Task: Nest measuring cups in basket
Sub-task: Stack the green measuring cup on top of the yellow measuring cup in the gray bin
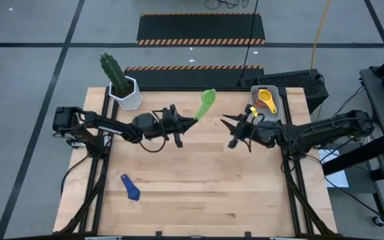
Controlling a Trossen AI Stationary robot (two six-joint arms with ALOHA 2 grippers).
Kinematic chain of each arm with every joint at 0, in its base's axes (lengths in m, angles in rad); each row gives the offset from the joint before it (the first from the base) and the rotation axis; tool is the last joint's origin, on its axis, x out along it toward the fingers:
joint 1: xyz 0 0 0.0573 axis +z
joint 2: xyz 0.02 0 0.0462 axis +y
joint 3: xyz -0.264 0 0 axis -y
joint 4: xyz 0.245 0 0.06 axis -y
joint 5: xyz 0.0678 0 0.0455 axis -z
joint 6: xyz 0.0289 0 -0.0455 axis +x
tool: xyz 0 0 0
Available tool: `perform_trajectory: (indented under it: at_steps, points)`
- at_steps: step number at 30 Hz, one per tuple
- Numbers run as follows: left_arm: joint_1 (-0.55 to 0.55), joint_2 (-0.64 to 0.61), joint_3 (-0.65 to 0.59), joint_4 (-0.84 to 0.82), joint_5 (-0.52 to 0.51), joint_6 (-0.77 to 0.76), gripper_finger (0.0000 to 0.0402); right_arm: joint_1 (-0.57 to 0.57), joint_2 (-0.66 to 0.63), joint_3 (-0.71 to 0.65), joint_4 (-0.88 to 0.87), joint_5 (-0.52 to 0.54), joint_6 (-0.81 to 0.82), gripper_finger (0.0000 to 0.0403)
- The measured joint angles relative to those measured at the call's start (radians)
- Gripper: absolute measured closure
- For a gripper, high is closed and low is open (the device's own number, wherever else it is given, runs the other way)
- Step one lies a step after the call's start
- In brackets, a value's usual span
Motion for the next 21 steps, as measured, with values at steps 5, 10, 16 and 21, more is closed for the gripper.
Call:
perform_trajectory:
  at_steps: [5, 10, 16, 21]
  points:
    - [-0.030, -0.002, 0.017, 0.025, -0.009, -0.062, 0.0398, 0.064, 0.000, 0.000, 0.144, 0.068, -0.225, 0.0268]
    - [-0.048, -0.001, 0.017, -0.095, -0.041, -0.087, 0.0398, 0.117, 0.007, 0.000, 0.180, 0.169, -0.316, 0.0241]
    - [-0.069, 0.007, 0.017, -0.096, -0.043, -0.106, 0.0398, 0.093, 0.059, 0.001, 0.172, 0.132, -0.359, 0.0246]
    - [-0.095, 0.007, 0.017, -0.121, -0.054, -0.112, 0.0398, 0.057, 0.110, 0.020, 0.169, 0.086, -0.361, 0.0259]
